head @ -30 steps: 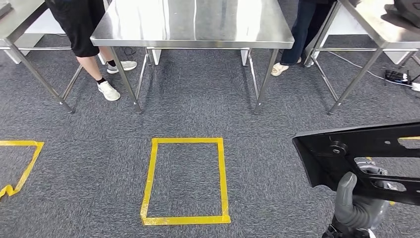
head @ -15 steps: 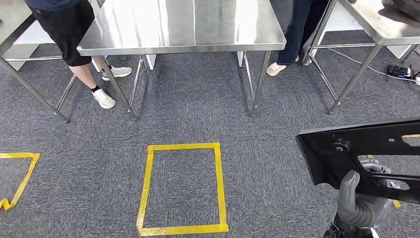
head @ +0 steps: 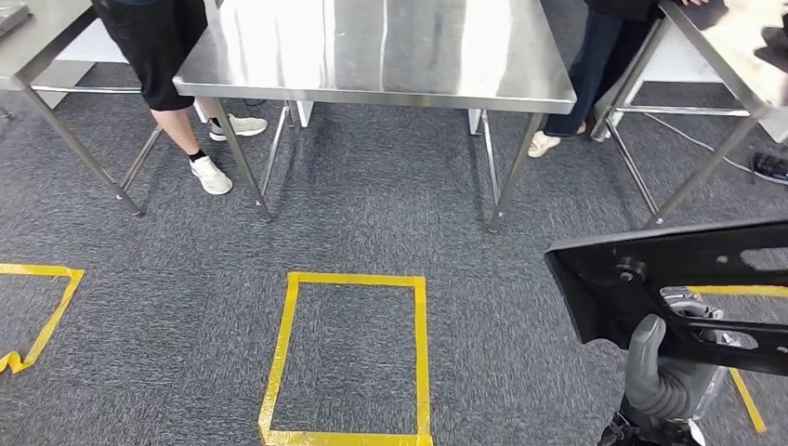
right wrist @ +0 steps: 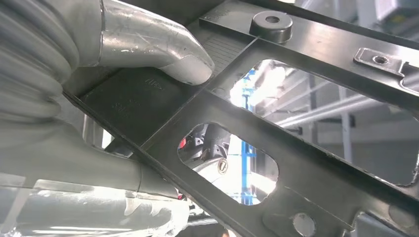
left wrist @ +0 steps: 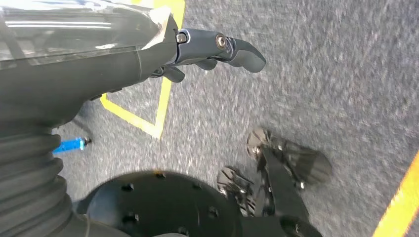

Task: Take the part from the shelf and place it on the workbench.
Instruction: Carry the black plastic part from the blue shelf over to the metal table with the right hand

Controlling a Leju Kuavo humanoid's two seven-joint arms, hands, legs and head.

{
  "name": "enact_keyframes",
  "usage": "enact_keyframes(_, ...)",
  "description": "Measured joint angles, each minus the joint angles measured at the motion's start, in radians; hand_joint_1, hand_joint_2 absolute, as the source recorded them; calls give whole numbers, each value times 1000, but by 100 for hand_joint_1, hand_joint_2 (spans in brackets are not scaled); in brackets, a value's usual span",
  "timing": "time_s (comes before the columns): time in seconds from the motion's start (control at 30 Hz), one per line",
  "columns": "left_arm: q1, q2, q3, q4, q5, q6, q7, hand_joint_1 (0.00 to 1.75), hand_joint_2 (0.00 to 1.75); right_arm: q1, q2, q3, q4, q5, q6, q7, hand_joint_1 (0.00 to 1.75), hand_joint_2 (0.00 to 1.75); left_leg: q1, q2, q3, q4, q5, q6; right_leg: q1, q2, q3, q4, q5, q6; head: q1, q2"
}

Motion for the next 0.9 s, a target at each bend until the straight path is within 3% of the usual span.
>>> enact_keyframes(0.07, 0, -1, 0, 0, -2, 1, 0, 0, 175, 1, -4, 0, 2, 4, -3, -1, 175, 175, 1, -22, 1, 0, -3, 0, -5, 4, -65, 93, -15, 10, 0, 0)
enact_keyframes(0.1, 1, -2, 0, 0, -3, 1, 0, 0, 175, 1, -5, 0, 2, 5, -4, -1, 175, 175, 2, -34, 3, 1, -4, -1, -8, 5, -73, 85, 2, 21, 0, 0)
enact_keyframes(0.17, 1, -1, -1, 0, -6, -1, 1, 0, 175, 1, -9, 0, 3, 5, -5, -2, 175, 175, 5, -58, 9, 1, -8, -7, -15, 19, -30, -45, 75, 45, 1, 0)
enact_keyframes(0.2, 1, 0, -2, 0, -8, -2, 1, 0, 175, 1, -11, 0, 3, 5, -5, -2, 175, 175, 5, -69, 12, 2, -11, -11, -16, 31, -3, -115, 108, 50, 3, 0)
enact_keyframes(0.27, 1, 2, -2, 0, -11, -4, 4, 0, 175, 2, -13, 0, 3, 5, -5, -3, 175, 175, 3, -85, 11, 4, -15, -21, -16, 46, 29, -189, 141, 37, 6, 0)
enact_keyframes(0.33, 3, 3, -2, 0, -11, -4, 6, 0, 175, 1, -14, 0, 3, 5, -5, -4, 175, 175, 3, -94, 9, 1, -15, -31, -13, 37, 33, -193, 145, 14, 7, 0)
enact_keyframes(0.4, 5, 6, -2, 0, -11, -4, 8, 0, 175, 1, -14, 0, 3, 5, -5, -4, 175, 175, 5, -77, 1, 18, -28, -41, -18, 26, 37, -198, 148, -4, 5, 0)
enact_keyframes(0.47, 5, 9, -2, 0, -12, -5, 9, 0, 175, 1, -14, 0, 2, 5, -5, -5, 175, 175, 6, -34, -40, 107, -82, -50, -22, 13, 41, -201, 148, -19, -1, 0)
enact_keyframes(0.53, 4, 10, -2, 0, -11, -10, 8, 0, 175, 3, -14, 0, 2, 6, -7, -5, 175, 175, 10, -10, -107, 240, -144, -58, -21, 2, 40, -201, 147, -25, -5, 0)
enact_keyframes(0.57, 5, 11, -2, 0, -11, -13, 7, 0, 175, 3, -14, 0, 2, 8, -8, -5, 175, 175, 13, -6, -129, 280, -153, -61, -21, -3, 40, -201, 146, -25, -6, 0)
enact_keyframes(0.6, 5, 12, -2, 0, -11, -15, 6, 0, 175, 4, -14, 0, 3, 8, -9, -5, 175, 175, 15, -4, -131, 282, -143, -62, -21, -6, 41, -201, 146, -25, -6, 0)
enact_keyframes(0.63, 6, 14, -2, 0, -11, -16, 6, 0, 175, 5, -14, 0, 3, 8, -11, -5, 175, 175, 17, -2, -112, 244, -115, -62, -22, -9, 41, -201, 146, -24, -7, 0)
enact_keyframes(0.7, 5, 16, -2, 0, -10, -16, 6, 0, 175, 6, -14, 0, 3, 8, -12, -5, 175, 175, 18, 6, -39, 105, -53, -60, -20, -10, 44, -199, 143, -19, -8, 0)
enact_keyframes(0.77, 4, 16, -2, 0, -10, -15, 6, 0, 175, 8, -14, 0, 2, 8, -14, -5, 175, 175, 14, 10, 8, 17, -28, -52, -14, -11, 46, -199, 139, -9, -7, 0)
enact_keyframes(0.9, 5, 16, -2, 0, -8, -13, 8, 0, 175, 12, -14, 1, 2, 11, -15, -5, 175, 175, 9, 4, 19, -1, -24, -25, -14, -10, 44, -192, 130, 14, -5, 0)
